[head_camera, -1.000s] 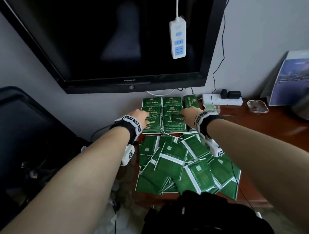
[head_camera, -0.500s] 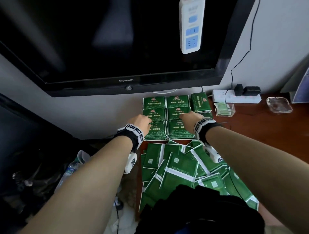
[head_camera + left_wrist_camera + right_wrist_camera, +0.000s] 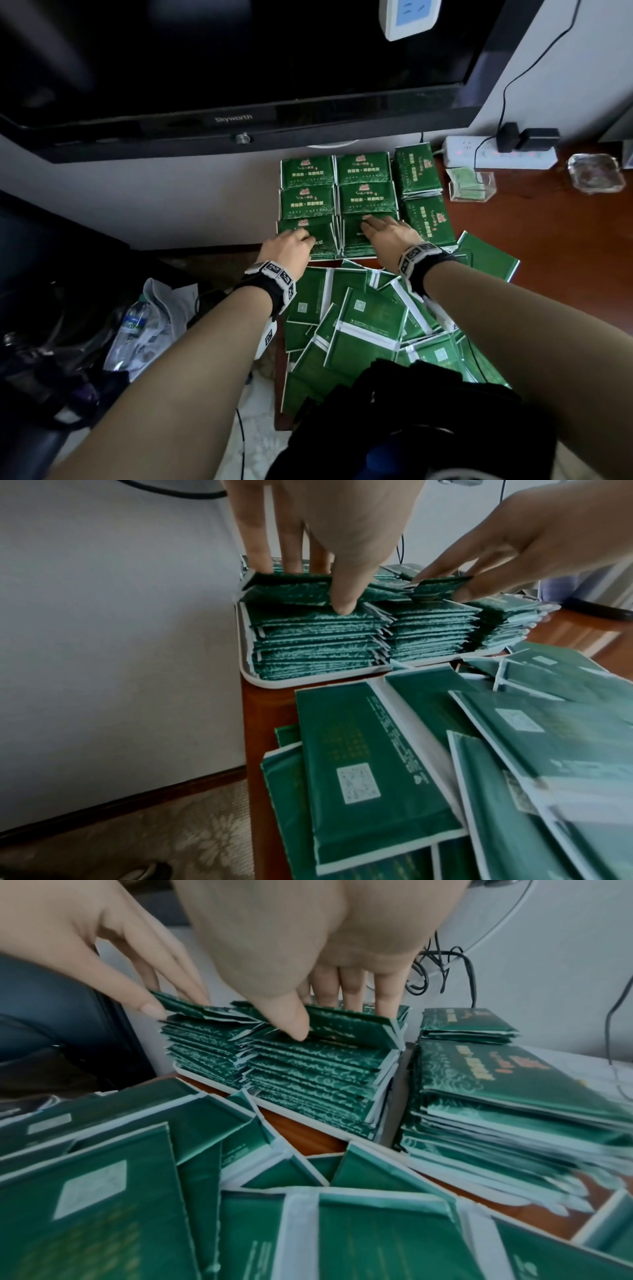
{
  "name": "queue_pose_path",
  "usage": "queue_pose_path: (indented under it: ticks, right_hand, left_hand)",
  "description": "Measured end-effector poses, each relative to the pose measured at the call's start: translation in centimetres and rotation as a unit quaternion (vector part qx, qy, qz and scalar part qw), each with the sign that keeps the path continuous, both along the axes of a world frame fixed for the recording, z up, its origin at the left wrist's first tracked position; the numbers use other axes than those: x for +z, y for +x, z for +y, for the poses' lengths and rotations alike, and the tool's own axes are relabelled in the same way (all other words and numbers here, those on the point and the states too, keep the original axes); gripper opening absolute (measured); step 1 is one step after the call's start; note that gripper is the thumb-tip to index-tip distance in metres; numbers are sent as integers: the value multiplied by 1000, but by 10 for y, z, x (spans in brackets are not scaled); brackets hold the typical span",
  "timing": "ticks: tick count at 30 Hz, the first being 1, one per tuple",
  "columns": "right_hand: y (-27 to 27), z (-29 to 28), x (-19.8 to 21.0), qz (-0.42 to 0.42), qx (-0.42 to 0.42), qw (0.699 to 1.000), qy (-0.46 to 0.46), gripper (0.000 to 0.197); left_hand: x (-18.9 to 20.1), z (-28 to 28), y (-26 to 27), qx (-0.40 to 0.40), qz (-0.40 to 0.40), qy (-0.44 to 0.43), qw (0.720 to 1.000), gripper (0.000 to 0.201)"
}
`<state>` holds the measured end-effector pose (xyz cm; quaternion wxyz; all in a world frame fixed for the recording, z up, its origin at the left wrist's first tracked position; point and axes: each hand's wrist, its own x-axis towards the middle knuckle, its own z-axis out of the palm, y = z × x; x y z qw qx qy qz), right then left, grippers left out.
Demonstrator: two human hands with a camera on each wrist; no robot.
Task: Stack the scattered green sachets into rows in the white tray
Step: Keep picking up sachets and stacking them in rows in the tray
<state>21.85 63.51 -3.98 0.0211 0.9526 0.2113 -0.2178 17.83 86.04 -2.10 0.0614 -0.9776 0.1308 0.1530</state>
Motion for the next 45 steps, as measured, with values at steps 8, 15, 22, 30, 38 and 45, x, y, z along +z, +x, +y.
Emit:
queue_pose_path:
  ticks: [8,15,22,30,38,45]
  right_hand:
    - [2,-1,-7,-25,-1,999,33,68]
    - [8,-3,-9,-40,-4,998,44,62]
    - [15,-6,-10,-37,7,998,50,68]
    - [17,-7,-17,-56,18,997,54,72]
    - [12,-8,-10,-62,8,996,64,74]
    - [-25,-28,12,-61,-110,987,96,56]
  left_hand:
    - [2,1,5,18,3,-26,999,46]
    - [-2,4,15,19,3,-20,1000,50]
    - [-11,4,25,-3,-9,-23,1000,56]
    - [-17,4,28,-7,-21,-39,999,59]
    - [-9,1,26,-21,-3,-40,999,57]
    - [8,-37,9,-87,16,-43,995,12]
